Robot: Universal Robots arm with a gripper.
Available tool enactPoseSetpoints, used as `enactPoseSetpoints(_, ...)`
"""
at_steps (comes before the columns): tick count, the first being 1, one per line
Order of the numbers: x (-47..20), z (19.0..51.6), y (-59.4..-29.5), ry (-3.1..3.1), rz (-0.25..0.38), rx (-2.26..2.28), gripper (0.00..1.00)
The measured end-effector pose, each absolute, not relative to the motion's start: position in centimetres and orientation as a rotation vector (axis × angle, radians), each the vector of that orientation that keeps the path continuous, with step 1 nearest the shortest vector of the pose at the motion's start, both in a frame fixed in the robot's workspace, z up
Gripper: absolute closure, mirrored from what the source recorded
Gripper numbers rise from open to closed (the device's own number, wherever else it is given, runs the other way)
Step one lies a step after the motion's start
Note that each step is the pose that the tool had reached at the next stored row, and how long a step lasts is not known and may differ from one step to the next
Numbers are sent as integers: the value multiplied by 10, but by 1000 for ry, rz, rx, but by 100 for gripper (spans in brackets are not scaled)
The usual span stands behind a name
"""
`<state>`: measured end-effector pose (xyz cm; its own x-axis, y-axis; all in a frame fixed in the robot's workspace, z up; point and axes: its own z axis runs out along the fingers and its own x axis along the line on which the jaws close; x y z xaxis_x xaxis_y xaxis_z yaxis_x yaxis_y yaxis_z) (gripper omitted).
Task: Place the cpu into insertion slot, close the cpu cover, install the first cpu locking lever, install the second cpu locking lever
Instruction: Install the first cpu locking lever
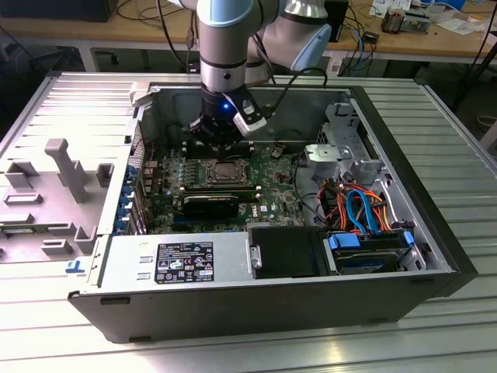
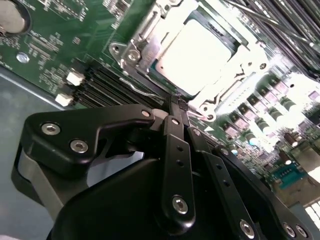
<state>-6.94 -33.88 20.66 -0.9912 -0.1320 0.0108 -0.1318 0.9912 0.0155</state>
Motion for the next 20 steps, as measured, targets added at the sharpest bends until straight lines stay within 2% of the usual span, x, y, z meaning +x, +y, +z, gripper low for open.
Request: enactPoseSetpoints(20,-44,204,-345,-3122,-29,210,89)
